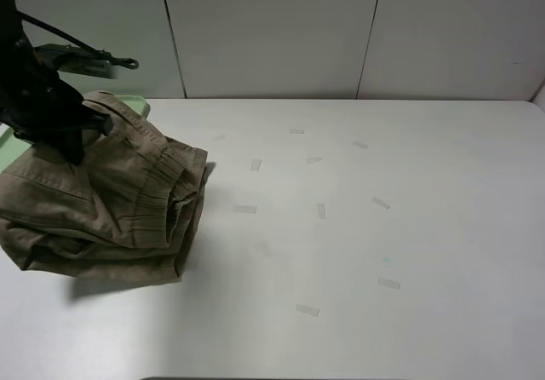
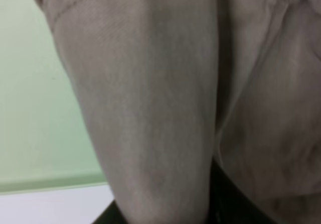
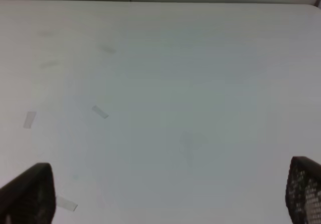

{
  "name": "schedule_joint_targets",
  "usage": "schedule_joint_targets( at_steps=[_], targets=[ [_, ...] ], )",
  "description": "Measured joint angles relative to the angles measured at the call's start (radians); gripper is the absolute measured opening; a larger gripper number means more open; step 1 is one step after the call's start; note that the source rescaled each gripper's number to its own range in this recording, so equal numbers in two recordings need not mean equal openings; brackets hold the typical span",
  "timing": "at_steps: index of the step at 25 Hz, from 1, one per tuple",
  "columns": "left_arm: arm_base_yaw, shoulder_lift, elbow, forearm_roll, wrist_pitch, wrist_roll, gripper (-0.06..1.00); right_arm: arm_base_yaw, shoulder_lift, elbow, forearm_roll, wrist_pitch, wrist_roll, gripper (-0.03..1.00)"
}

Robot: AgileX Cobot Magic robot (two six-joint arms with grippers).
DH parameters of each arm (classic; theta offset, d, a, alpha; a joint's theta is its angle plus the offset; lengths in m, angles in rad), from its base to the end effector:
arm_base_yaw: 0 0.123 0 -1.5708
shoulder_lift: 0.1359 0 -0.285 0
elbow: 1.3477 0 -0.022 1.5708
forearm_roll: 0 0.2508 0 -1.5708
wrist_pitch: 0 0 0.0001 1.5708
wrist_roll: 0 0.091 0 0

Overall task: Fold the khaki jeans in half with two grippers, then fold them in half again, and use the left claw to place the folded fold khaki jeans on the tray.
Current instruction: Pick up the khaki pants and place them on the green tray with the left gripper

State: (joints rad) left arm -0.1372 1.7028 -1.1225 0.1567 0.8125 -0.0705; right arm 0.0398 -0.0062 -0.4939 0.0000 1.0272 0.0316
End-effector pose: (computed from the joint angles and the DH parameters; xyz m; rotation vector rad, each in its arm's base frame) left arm 0.3292 -0.0350 0.2114 0.2279 2.8527 0.1430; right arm -0.0037 -0.0001 0.2783 -0.0082 2.0110 0.0455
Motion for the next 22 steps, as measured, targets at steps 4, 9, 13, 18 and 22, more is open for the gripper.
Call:
schedule_joint_targets(
  at_steps=[4, 9, 13, 18, 22],
  targets=[
    [0.056, 0.0, 0.0, 0.0, -0.008, 0.052, 0.17, 0.0, 0.0, 0.0, 0.0, 0.0, 0.0, 1.0],
    [0.123, 0.0, 0.0, 0.0, -0.049, 0.113, 0.17, 0.0, 0.0, 0.0, 0.0, 0.0, 0.0, 1.0],
    [0.175, 0.0, 0.0, 0.001, -0.109, 0.149, 0.17, 0.0, 0.0, 0.0, 0.0, 0.0, 0.0, 1.0],
    [0.228, 0.04, -0.011, 0.001, -0.213, 0.16, 0.17, 0.0, 0.0, 0.0, 0.0, 0.0, 0.0, 1.0],
    [0.26, 0.111, -0.04, 0.001, -0.253, 0.173, 0.17, 0.0, 0.0, 0.0, 0.0, 0.0, 0.0, 1.0]
  ],
)
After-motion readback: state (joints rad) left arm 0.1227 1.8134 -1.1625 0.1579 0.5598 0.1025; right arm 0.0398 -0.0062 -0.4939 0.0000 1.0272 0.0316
